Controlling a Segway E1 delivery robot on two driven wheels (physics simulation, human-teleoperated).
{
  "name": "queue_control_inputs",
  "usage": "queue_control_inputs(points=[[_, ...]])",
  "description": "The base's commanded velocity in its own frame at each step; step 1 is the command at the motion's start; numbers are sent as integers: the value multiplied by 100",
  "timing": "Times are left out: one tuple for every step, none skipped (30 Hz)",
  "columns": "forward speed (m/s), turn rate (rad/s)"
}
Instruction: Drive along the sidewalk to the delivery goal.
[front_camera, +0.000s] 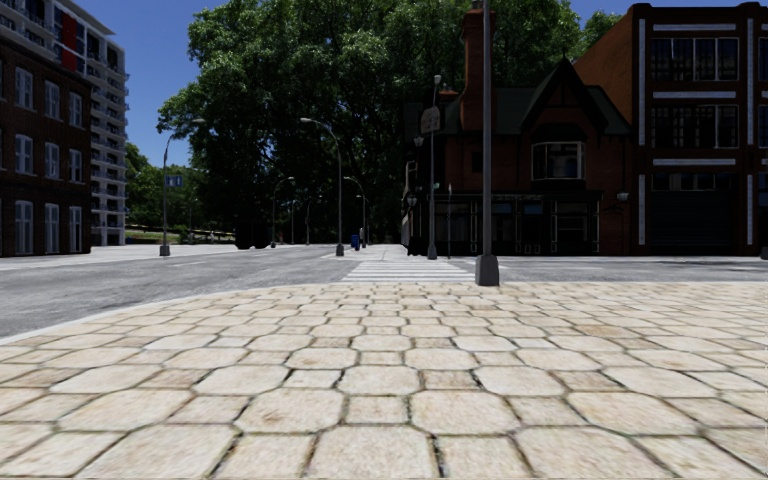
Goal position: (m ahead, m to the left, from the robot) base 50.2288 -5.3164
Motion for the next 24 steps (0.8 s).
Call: queue_control_inputs(points=[[192, 0], [192, 0], [192, 0], [192, 0], [192, 0], [192, 0], [192, 0], [192, 0], [192, 0], [192, 0], [192, 0], [194, 0], [196, 0], [196, 0], [197, 0], [197, 0], [197, 0], [197, 0], [197, 0], [197, 0], [197, 0], [197, 0], [197, 0], [196, 0]])
